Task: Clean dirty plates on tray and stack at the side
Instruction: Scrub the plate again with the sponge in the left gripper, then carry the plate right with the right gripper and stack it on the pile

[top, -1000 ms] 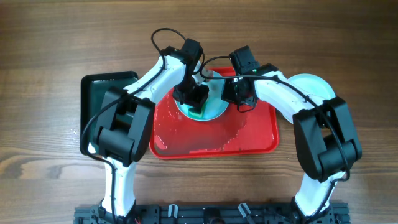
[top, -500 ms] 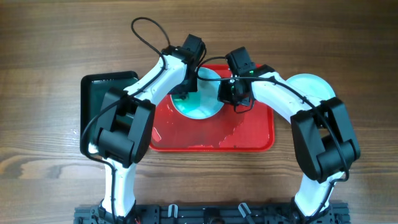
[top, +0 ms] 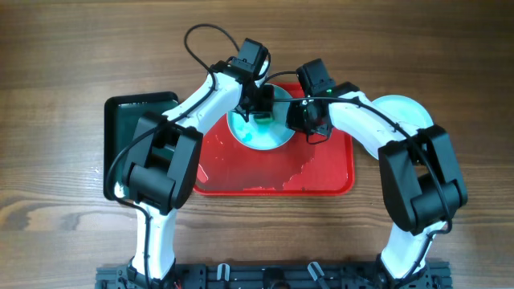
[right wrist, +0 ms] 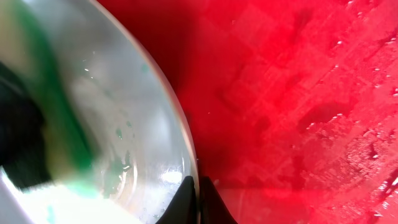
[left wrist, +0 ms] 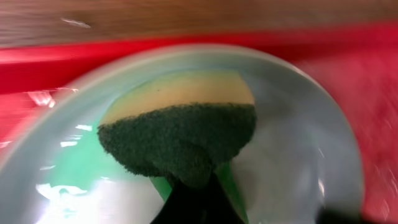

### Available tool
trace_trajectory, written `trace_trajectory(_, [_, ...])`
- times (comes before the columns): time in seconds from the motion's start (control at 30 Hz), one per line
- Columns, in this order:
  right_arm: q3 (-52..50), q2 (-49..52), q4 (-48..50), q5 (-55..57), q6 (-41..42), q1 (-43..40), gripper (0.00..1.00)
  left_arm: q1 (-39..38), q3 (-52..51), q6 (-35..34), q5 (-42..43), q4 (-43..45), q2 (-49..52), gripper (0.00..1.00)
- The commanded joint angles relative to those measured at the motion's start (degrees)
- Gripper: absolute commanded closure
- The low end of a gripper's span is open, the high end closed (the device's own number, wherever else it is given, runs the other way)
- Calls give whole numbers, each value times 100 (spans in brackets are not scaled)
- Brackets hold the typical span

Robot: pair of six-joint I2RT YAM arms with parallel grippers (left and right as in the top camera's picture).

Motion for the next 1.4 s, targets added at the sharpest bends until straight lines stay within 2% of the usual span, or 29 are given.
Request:
trace_trajectory(0.0, [-22, 0, -28, 39, 0, 31, 96, 13, -33, -1397, -2129, -166, 68, 96])
trace_trajectory(0.13, [-22, 2, -22, -87, -52, 31, 96, -173, 37, -1394, -2243, -721, -632, 96])
trace_trajectory(0.27, [-22, 2, -105, -387, -149, 31, 96, -42, 153, -1217, -2131, -1351, -1821, 96])
trace_trajectory(0.3, [-22, 2, -107, -402, -140, 31, 92, 55, 153, -1080, -2000, -1436, -2044, 96])
trace_trajectory(0.37, [-22, 2, -109, -461, -127, 31, 71, 282, 153, -907, -1886, -1585, -2299, 96])
trace_trajectory(0.4, [-28, 2, -109, -533, -79, 31, 66, 439, 151, -809, -1875, -1672, -2334, 96])
trace_trajectory(0.43, [-90, 2, -103, -584, 164, 33, 64, 656, 140, -745, -1851, -1779, -2299, 96])
trace_trajectory(0.5, [-219, 2, -35, -612, 223, 37, 70, 841, 138, -748, -1851, -1845, -2218, 96])
trace_trajectory(0.6, [-409, 2, 256, -614, 468, 37, 96, 977, 129, -752, -1853, -1849, -1982, 96])
trace_trajectory(0.8, [-407, -402, 74, -494, -74, 4, 96, 968, 31, -772, -1633, -1735, -1882, 96])
trace_trajectory(0.87, [-407, -793, -363, 160, -286, 7, 96, 966, 31, -774, -1598, -1727, -1882, 96])
trace_trajectory(1.07, [-407, -1976, -1495, 3237, -741, 485, 96, 966, 31, -774, -1244, -1670, -1821, 96])
trace_trajectory(1.27, [-409, -2531, -1941, 6439, -726, 1886, 96, 966, 31, -774, -817, -1602, -1410, 96])
trace_trajectory(1.37, [-409, -2529, -2059, 7490, -708, 2417, 96, 966, 28, -774, -800, -1602, -1248, 96])
